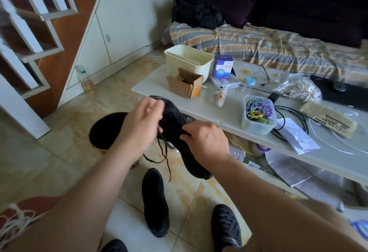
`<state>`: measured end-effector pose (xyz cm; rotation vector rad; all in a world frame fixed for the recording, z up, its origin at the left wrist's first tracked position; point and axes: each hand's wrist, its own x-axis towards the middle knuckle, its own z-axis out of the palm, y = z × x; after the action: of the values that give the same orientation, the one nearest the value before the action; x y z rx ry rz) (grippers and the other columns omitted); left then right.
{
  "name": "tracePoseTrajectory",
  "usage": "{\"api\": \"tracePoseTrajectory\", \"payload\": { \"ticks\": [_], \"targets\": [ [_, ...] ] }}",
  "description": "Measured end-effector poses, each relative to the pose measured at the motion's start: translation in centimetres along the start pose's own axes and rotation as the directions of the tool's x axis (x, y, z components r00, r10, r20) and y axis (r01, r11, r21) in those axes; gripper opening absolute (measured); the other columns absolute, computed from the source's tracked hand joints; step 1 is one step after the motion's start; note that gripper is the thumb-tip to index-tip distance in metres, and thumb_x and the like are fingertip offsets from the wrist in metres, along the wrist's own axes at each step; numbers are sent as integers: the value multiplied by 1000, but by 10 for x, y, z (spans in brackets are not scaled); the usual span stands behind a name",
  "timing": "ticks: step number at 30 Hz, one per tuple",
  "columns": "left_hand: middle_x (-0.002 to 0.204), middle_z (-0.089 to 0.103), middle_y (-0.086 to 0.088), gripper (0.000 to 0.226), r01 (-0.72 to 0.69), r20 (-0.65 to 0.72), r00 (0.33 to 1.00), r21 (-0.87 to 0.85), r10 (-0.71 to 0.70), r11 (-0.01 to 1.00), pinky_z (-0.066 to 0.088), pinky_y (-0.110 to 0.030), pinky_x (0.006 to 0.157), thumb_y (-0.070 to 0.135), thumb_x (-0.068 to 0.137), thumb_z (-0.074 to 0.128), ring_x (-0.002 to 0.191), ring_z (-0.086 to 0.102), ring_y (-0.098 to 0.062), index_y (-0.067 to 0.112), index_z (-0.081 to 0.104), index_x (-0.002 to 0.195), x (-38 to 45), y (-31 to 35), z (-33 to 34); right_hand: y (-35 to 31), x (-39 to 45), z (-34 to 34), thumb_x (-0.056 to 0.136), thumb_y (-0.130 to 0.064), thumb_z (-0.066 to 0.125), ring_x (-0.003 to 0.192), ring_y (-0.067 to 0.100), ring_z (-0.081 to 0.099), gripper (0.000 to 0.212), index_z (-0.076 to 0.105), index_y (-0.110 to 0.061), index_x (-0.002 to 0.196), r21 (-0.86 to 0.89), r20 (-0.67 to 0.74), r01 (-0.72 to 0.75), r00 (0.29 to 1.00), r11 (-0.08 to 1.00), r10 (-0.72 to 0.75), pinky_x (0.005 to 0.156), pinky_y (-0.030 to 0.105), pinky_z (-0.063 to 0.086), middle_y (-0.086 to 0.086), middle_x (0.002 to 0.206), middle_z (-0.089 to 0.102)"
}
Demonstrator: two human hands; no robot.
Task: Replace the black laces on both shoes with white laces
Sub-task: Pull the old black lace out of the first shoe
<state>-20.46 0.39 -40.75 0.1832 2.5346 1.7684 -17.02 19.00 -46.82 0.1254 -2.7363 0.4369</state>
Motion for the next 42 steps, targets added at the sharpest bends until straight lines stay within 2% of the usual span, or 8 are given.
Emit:
{"api": "tracePoseTrajectory", "payload": {
  "ticks": [3, 9, 16, 22, 26, 30, 35, 42],
  "targets": [
    [106, 63, 16, 30, -188, 17, 974, 605, 224, 774, 53, -35, 76, 55, 91, 65, 94, 61, -11, 39, 63, 116, -3, -9, 14, -13, -4, -1, 90, -34, 53, 75, 26, 56, 20, 69, -23, 86, 2, -43, 69, 997, 998, -69, 53, 34, 48, -7, 78, 59],
    [94, 78, 8, 15, -217, -70, 937, 650, 342, 728, 59, -39, 74, 30, 96, 69, 89, 73, -20, 26, 75, 109, 11, -28, 13, -12, -9, 2, 90, -32, 66, 79, 24, 57, 13, 68, -23, 81, -32, -38, 103, 994, 994, -104, 57, 33, 47, -8, 77, 59],
    [91, 75, 12, 26, -232, -33, 972, 29, 233, 972, 50, -22, 86, 6, 99, 65, 86, 68, 1, 30, 59, 106, -1, 5, -5, 1, -2, 3, 95, -36, 64, 82, 28, 60, 14, 69, -23, 93, -7, 11, -56, 998, 998, 56, 64, 39, 54, -5, 87, 64],
    [77, 56, -1, 40, -90, 28, 989, -652, 143, 753, 59, -34, 85, -19, 100, 38, 83, 69, -21, 18, 49, 104, -6, 9, -14, 11, 3, -4, 97, -35, 64, 81, 29, 61, 15, 69, -22, 93, -13, 25, -98, 995, 995, 98, 65, 35, 49, -2, 85, 65],
    [72, 48, 3, 25, -89, -108, 991, -30, 85, 996, 42, -35, 60, 10, 108, 38, 60, 47, -16, 32, 51, 103, 1, -5, -15, -6, 3, -14, 95, -37, 64, 77, 25, 62, 14, 72, -26, 96, 57, -67, -2, 998, 998, 6, 64, 36, 52, -5, 83, 68],
    [82, 57, 10, 22, -210, 12, 968, 585, 251, 783, 41, -35, 61, 50, 99, 62, 77, 57, -16, 31, 55, 108, -4, -8, -5, -11, -1, -19, 92, -42, 60, 77, 25, 63, 21, 72, -26, 96, 67, -86, 29, 996, 997, -23, 62, 38, 52, -6, 83, 68],
    [69, 60, 5, 33, -159, 17, 975, 754, 223, 637, 40, -32, 53, 49, 104, 53, 67, 58, -21, 25, 66, 86, 3, -8, -8, -3, -4, -16, 94, -35, 65, 78, 22, 60, 12, 73, -26, 94, -8, -20, 6, 1000, 1000, -6, 65, 37, 53, -6, 82, 65],
    [60, 49, 0, 41, -98, -10, 991, 637, 135, 765, 30, -33, 52, 39, 107, 41, 54, 45, -20, 15, 46, 75, -3, -2, -5, -9, 5, -19, 92, -35, 69, 70, 25, 60, 9, 75, -28, 92, -28, -146, -9, 989, 1000, 5, 54, 29, 41, -6, 78, 65]
  ]
}}
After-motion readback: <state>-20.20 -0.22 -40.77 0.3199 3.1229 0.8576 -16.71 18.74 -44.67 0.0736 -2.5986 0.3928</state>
